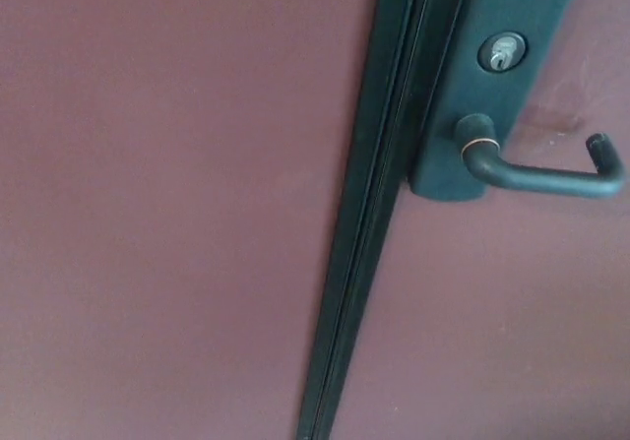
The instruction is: The robot walks towards the door handle and put its right hand on it and twist the handle
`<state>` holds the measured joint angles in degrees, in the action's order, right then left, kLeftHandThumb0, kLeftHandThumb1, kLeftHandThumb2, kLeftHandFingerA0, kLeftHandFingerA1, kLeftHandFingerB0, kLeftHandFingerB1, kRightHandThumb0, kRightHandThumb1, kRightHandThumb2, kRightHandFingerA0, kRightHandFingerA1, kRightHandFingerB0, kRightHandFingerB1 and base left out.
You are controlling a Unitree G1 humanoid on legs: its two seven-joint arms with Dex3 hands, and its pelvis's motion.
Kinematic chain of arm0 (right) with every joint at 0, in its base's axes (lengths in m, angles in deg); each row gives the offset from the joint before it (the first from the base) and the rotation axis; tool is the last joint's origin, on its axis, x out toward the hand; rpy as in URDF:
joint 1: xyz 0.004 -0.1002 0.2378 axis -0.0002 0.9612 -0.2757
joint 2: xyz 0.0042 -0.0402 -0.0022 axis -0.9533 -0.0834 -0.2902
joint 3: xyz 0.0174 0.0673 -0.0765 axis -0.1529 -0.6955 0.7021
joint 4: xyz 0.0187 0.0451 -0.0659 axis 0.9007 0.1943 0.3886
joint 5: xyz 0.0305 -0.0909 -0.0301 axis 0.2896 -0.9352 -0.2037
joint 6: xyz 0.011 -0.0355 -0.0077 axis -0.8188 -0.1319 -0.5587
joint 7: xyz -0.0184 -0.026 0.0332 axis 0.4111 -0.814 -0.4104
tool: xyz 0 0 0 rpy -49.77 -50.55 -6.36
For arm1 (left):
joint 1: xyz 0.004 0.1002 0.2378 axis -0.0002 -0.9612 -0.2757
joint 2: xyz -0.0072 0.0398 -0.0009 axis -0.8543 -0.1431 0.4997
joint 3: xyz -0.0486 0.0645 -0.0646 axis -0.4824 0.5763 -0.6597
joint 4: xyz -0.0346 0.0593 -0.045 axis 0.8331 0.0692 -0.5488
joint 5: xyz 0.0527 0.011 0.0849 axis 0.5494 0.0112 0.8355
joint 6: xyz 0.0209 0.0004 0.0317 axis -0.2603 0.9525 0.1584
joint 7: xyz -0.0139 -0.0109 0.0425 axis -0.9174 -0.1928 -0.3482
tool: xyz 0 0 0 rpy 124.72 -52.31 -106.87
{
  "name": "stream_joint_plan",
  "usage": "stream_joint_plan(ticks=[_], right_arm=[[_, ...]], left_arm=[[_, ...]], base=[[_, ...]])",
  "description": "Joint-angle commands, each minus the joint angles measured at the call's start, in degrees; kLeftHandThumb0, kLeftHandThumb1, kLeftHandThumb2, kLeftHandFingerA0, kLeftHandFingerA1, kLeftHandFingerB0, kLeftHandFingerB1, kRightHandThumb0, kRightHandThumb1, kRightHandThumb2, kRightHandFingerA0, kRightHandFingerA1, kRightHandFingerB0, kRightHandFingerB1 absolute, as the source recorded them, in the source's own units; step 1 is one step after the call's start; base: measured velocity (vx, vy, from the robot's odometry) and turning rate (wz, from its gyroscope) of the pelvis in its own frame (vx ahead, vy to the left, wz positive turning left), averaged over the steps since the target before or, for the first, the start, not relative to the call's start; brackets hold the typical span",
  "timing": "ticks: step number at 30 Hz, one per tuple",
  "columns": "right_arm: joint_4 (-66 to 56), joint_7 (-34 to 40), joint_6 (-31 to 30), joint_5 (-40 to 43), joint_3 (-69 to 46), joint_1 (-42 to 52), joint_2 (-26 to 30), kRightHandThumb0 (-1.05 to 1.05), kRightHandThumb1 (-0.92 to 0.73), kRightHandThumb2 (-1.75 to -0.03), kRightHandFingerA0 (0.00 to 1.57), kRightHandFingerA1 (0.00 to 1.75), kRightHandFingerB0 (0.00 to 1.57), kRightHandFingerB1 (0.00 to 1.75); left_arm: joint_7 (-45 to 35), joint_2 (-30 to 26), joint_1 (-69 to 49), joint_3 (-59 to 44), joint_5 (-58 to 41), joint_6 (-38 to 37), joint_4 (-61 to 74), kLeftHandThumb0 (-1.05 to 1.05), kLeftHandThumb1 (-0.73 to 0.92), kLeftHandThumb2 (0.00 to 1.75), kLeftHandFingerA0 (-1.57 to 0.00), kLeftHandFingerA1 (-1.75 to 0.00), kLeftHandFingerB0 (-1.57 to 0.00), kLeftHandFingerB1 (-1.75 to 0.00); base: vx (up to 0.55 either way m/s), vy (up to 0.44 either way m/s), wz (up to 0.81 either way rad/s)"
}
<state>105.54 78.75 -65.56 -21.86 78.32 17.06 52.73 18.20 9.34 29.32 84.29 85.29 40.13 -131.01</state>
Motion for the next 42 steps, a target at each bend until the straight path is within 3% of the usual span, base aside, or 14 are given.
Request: stream_joint_plan(ticks=[1,7,42], right_arm=[[-0.7,-1.8,-0.2,1.3,-1.4,-0.4,0.3,-0.32,-0.67,-0.60,0.75,0.56,0.57,0.43],[-0.8,-1.7,-0.4,0.1,-0.5,-0.5,0.5,-0.32,-0.67,-0.60,0.76,0.56,0.57,0.43],[-0.7,-2.2,-1.1,-0.3,0.5,-1.4,0.1,-0.32,-0.67,-0.60,0.75,0.54,0.55,0.42]], left_arm=[[-0.6,0.5,0.3,0.3,0.9,0.2,0.0,-0.42,0.20,0.98,-0.91,-0.94,-0.64,-0.83],[-0.6,0.6,0.2,0.2,0.8,0.4,-0.1,-0.41,0.20,0.98,-0.93,-0.95,-0.64,-0.83],[-1.2,0.4,0.7,0.6,1.0,0.8,0.0,-0.41,0.20,0.97,-0.93,-0.94,-0.65,-0.83]], base=[[0.11,-0.073,0.04],[0.13,-0.194,-0.10],[0.02,0.058,0.03]])
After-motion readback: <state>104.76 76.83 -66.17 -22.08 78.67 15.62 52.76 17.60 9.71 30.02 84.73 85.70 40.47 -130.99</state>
